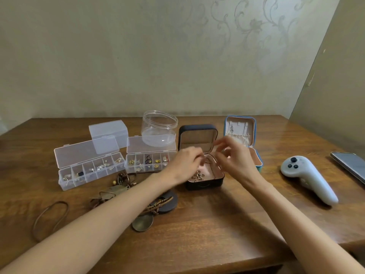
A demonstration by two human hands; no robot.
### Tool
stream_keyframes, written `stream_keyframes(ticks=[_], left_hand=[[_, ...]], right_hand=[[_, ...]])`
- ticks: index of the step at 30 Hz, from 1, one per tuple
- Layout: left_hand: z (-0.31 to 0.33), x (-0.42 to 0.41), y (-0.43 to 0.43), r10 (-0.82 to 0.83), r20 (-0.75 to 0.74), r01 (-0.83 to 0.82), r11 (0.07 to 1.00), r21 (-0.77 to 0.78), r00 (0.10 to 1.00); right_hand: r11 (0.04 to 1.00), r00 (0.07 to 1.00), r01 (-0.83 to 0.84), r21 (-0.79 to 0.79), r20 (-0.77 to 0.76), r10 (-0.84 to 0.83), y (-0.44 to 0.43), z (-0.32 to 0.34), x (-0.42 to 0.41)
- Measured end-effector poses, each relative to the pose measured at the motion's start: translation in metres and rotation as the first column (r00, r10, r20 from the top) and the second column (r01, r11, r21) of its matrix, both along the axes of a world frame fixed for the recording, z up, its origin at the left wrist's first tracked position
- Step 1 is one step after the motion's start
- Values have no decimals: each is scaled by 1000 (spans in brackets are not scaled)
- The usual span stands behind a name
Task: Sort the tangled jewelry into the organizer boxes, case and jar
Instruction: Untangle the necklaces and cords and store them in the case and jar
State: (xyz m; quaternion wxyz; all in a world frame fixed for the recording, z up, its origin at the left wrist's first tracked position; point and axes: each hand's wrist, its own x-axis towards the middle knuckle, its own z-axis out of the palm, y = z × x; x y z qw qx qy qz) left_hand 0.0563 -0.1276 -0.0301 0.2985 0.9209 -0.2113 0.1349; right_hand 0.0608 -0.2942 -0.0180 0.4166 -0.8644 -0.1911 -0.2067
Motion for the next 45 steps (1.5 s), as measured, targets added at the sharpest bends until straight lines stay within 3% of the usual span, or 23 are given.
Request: stream_keyframes(ticks=[2,5,11,13,16,20,22,27,32,36,38,40,42,43,45], left_hand=[[-14,-4,-1,-97,12,95,990,104,995],[-19,-4,0,-196,-44,200,971,134,980],[-14,-4,0,-258,-111,268,959,96,960],[-16,-3,1,-244,-129,257,962,97,961],[-19,1,3,-244,-181,264,960,97,953],[-23,5,4,-231,-206,258,959,113,951],[-24,8,4,-229,-209,257,959,119,951],[-24,10,3,-235,-201,265,955,134,951],[-19,6,2,-253,-204,283,950,134,946],[-9,-3,7,-279,-218,293,955,35,935],[3,-6,10,-248,-164,243,969,-50,955],[18,-3,12,-139,-36,134,985,-108,990],[35,1,16,-16,63,22,994,-108,998],[43,3,18,18,89,-10,996,-91,996],[52,7,23,48,92,-42,997,-67,995]], right_hand=[[985,984,136,109,-133,-121,6,7,18],[985,918,109,131,-393,-49,9,9,44],[998,878,28,-61,-476,-53,19,12,66],[998,846,-8,-60,-533,-26,17,17,68],[998,845,55,-29,-532,-63,20,13,75],[945,891,194,-263,-357,-282,31,5,83],[929,892,197,-314,-336,-302,32,7,81],[980,846,163,-110,-495,-196,32,16,78],[980,724,196,11,-675,-138,38,11,78],[992,728,125,11,-681,-84,32,17,72],[993,780,102,-65,-614,-120,28,24,64],[955,909,223,-196,-311,-276,25,29,57],[953,955,296,-63,-4,-296,28,36,41],[973,974,227,40,12,-227,32,40,31],[992,982,23,127,-190,1,38,50,12]])
